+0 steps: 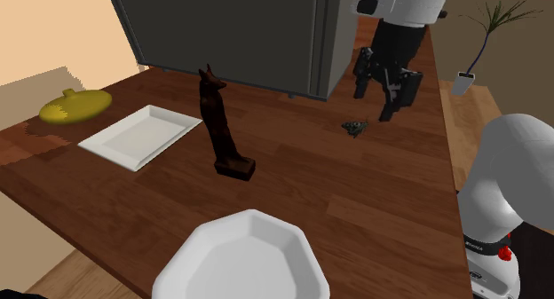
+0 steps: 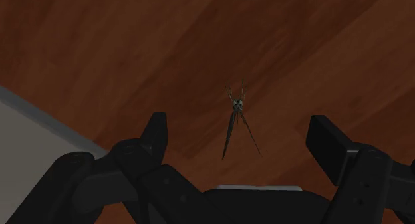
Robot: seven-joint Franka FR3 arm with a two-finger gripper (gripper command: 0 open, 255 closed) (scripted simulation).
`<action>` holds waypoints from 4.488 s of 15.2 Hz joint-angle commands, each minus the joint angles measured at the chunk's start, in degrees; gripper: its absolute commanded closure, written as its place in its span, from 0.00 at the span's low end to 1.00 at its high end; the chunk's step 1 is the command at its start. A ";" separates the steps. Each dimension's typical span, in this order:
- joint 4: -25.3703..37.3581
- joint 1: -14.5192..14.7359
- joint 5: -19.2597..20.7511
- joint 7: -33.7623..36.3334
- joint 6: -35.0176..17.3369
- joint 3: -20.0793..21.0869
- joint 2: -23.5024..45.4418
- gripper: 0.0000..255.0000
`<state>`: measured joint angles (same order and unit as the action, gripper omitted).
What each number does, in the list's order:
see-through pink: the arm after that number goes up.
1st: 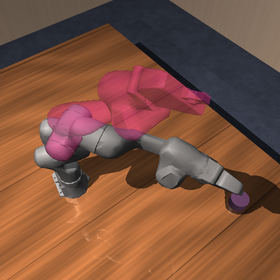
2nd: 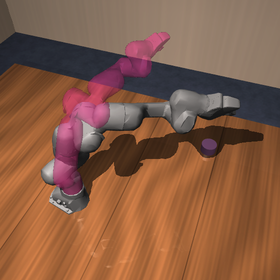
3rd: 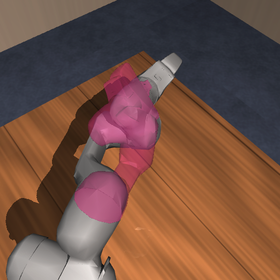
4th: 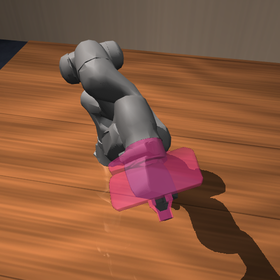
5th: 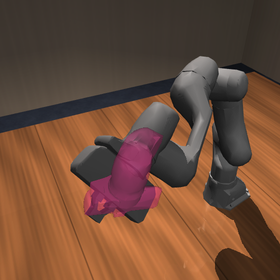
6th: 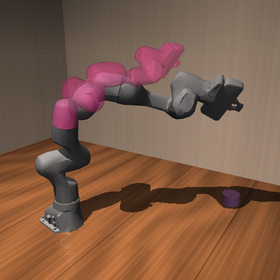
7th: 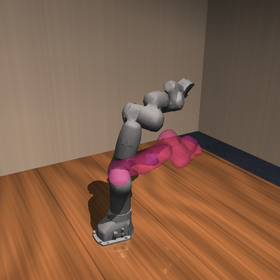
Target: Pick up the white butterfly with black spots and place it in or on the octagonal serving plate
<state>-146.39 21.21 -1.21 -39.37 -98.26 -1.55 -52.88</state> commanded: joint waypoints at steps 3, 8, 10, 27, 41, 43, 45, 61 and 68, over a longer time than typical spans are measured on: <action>-3.53 1.18 0.30 -2.52 -2.58 -0.28 -1.03 0.00; -6.28 1.20 0.26 -2.52 -5.34 -0.24 -1.03 0.00; -6.28 1.20 0.26 -2.52 -5.34 -0.24 -1.02 0.00; -3.84 1.22 0.24 -2.45 -3.16 -0.21 -0.76 1.00; 7.56 1.36 0.15 -2.15 5.85 -0.11 1.62 1.00; 8.21 2.30 -1.65 0.49 5.05 2.51 2.98 1.00; 9.12 3.17 -3.33 3.10 4.19 5.08 4.60 1.00; 25.52 6.13 -9.40 23.76 -2.43 24.98 25.46 1.00; 37.94 5.92 -5.27 34.44 -3.58 33.96 38.93 1.00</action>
<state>-110.83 27.07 -7.40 -6.99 -102.01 30.86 -16.21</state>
